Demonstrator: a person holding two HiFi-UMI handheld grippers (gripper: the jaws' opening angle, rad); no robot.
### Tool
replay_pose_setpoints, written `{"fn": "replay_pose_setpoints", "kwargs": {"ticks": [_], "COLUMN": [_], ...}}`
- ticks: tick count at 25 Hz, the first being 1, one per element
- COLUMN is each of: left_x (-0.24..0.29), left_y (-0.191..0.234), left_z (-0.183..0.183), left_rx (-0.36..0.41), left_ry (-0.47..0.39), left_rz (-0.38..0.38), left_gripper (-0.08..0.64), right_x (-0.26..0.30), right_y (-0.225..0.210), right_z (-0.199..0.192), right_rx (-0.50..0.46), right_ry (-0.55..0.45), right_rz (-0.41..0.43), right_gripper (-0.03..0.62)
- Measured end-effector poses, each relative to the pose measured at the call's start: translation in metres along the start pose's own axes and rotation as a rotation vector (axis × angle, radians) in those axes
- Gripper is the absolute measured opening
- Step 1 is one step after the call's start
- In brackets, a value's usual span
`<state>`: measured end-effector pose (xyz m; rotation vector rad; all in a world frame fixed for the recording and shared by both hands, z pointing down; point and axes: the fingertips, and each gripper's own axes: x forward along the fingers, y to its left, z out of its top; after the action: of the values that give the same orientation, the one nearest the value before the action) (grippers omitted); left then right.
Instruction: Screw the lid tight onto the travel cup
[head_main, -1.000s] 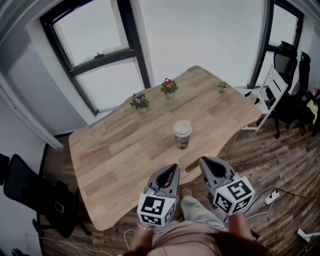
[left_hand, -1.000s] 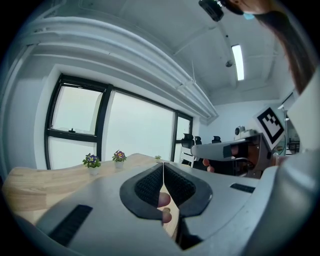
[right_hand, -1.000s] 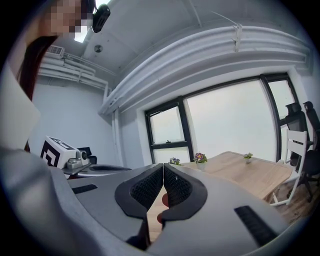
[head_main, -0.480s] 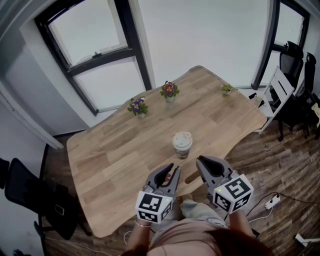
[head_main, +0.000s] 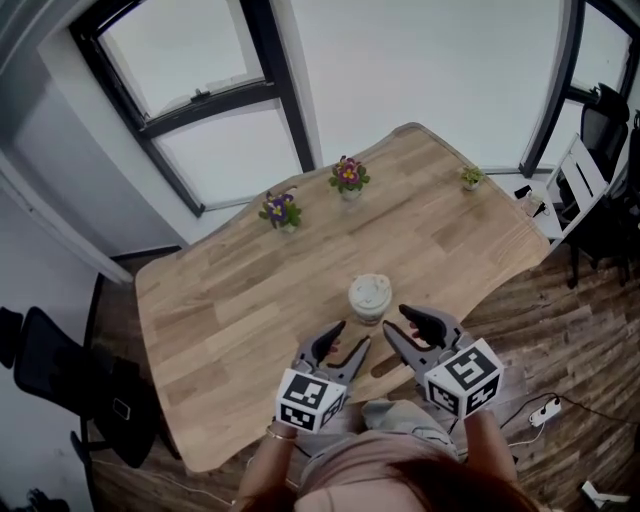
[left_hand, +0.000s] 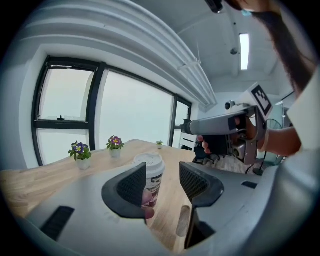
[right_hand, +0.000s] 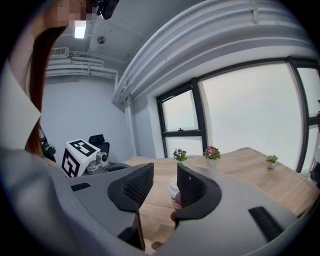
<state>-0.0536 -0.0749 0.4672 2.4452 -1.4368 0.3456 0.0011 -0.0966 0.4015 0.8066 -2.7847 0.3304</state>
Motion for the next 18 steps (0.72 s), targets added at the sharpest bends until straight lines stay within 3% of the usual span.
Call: {"fn": "replay_pose_setpoints", "kwargs": {"ticks": [9, 18], "left_x": [0.036, 0.071], "left_y": [0.022, 0.040], "left_z": [-0.036, -0.069], "left_rx": [0.022, 0.035], "left_ry": [0.078, 0.170], "left_rz": [-0.022, -0.051], "left_gripper": [0.272, 0.321], "right_x": [0.036, 0.068], "right_y": [-0.013, -0.036], "right_z": [-0.021, -0.043], "right_rx": [-0.088, -0.101], "right_ry": [0.096, 0.163], "right_rz": [0.103, 0.189], "right_gripper": [0.254, 0.327]}}
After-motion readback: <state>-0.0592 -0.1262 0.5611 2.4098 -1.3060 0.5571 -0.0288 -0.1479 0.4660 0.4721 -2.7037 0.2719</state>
